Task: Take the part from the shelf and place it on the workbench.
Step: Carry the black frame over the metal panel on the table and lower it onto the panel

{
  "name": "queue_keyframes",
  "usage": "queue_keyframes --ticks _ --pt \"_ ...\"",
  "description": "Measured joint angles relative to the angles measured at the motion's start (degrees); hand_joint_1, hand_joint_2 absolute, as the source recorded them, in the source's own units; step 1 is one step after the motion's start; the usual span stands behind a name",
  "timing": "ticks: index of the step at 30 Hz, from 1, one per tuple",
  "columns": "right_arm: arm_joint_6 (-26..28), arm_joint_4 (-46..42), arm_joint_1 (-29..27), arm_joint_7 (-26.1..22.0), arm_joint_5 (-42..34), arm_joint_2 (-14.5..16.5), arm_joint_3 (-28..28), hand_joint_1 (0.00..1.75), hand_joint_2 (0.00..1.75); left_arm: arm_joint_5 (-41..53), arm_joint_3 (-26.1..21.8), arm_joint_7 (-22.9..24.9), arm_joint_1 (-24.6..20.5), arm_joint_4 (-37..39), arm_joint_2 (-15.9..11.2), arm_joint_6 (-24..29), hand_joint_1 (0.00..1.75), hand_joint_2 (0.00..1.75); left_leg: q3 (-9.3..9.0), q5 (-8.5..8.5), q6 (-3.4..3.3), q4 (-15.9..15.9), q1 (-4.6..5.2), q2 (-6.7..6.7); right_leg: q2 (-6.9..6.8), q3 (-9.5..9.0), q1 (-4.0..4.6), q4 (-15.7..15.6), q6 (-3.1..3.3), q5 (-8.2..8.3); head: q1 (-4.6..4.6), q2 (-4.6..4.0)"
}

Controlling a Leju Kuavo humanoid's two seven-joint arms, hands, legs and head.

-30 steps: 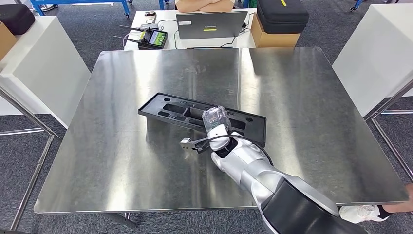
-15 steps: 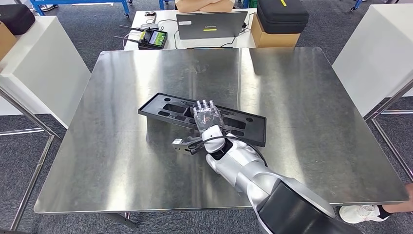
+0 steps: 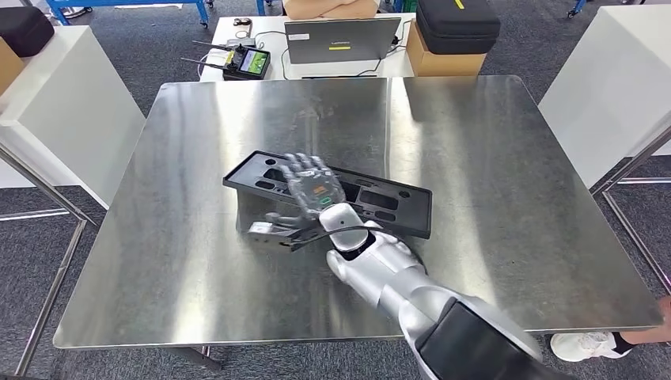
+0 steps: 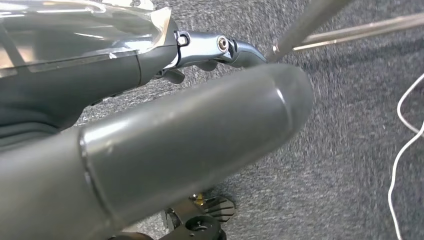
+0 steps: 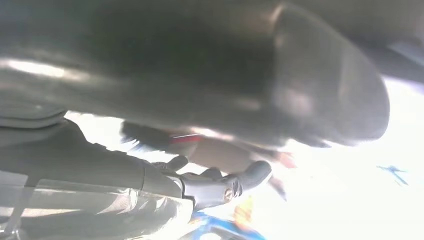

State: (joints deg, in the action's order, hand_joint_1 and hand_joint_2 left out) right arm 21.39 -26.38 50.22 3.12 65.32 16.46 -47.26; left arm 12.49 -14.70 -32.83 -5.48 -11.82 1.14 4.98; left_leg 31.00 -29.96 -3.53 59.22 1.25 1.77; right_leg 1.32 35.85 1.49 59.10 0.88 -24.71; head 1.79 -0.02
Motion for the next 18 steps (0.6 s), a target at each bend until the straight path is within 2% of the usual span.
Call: queue_keyframes --ticks 1,2,3,6,8,9,11,13,18 --pt "3.1 -5.7 -2.9 -6.7 -5.8 0.2 2.0 0.00 0.00 -0.2 -0.4 -0.8 0.4 0.0 0.0 0.2 0.00 0.00 -0.02 -0.02 0.00 0.0 0.00 0.01 0.04 0.01 0.01 0.0 0.00 -0.02 0.01 0.00" --pt "3.7 -12.2 -6.3 -12.7 -12.3 0.2 3.7 0.00 0.00 -0.3 -0.8 -1.5 0.8 0.0 0.0 0.3 0.00 0.00 -0.04 -0.04 0.01 0.0 0.00 0.09 0.00 0.03 0.04 0.0 0.01 -0.07 0.01 0.00" --pt "2.2 -19.2 -9.8 -18.3 -20.4 0.0 5.0 0.00 0.00 -0.4 -1.1 -2.0 1.1 0.0 0.0 0.4 0.00 0.00 -0.02 -0.06 0.01 0.0 0.00 0.23 -0.12 0.03 0.06 0.0 0.00 -0.14 0.02 0.00" --pt "-10.6 -40.1 -19.8 -31.0 -52.4 -2.0 6.8 0.00 0.00 -1.0 -2.2 -3.1 2.2 0.0 0.0 0.3 0.00 0.00 0.03 -0.11 0.06 0.0 -0.01 0.47 -0.34 0.01 0.07 0.0 0.00 -0.29 -0.02 0.00" --pt "-20.1 -52.4 -26.2 -35.7 -70.5 -4.2 7.8 0.00 0.00 -1.6 -3.0 -3.6 2.7 0.1 -0.2 0.1 0.00 0.00 0.07 -0.16 0.06 0.0 0.01 0.44 -0.35 0.01 0.02 0.0 0.03 -0.31 -0.02 0.01" --pt "-24.0 -57.8 -28.9 -37.0 -76.2 -5.4 8.2 0.00 0.00 -2.0 -3.5 -3.8 2.9 0.1 -0.3 0.0 0.00 0.00 0.10 -0.18 0.05 -0.1 0.02 0.41 -0.33 0.00 0.00 0.0 0.03 -0.32 -0.03 0.01" --pt "-29.7 -66.4 -33.2 -38.2 -81.9 -7.6 8.7 0.00 0.00 -2.6 -4.4 -4.1 3.2 0.1 -0.6 0.1 0.00 0.00 0.11 -0.24 0.01 -0.1 0.06 0.37 -0.28 -0.03 -0.03 -0.1 0.03 -0.31 -0.03 0.00" --pt "-32.3 -72.0 -36.3 -38.4 -83.5 -9.2 9.0 0.00 0.00 -2.9 -5.2 -4.1 3.3 0.1 -0.8 0.5 0.00 0.00 0.09 -0.28 -0.03 -0.1 0.11 0.34 -0.25 -0.04 -0.07 -0.1 0.02 -0.31 -0.02 0.00" --pt "-36.4 -76.5 -40.0 -39.4 -86.8 -11.0 10.1 0.00 0.00 -3.2 -6.7 -4.1 3.5 0.1 -1.0 1.5 0.00 0.00 0.06 -0.28 -0.05 0.0 0.17 0.34 -0.26 -0.06 -0.14 -0.1 0.01 -0.30 -0.03 0.01"
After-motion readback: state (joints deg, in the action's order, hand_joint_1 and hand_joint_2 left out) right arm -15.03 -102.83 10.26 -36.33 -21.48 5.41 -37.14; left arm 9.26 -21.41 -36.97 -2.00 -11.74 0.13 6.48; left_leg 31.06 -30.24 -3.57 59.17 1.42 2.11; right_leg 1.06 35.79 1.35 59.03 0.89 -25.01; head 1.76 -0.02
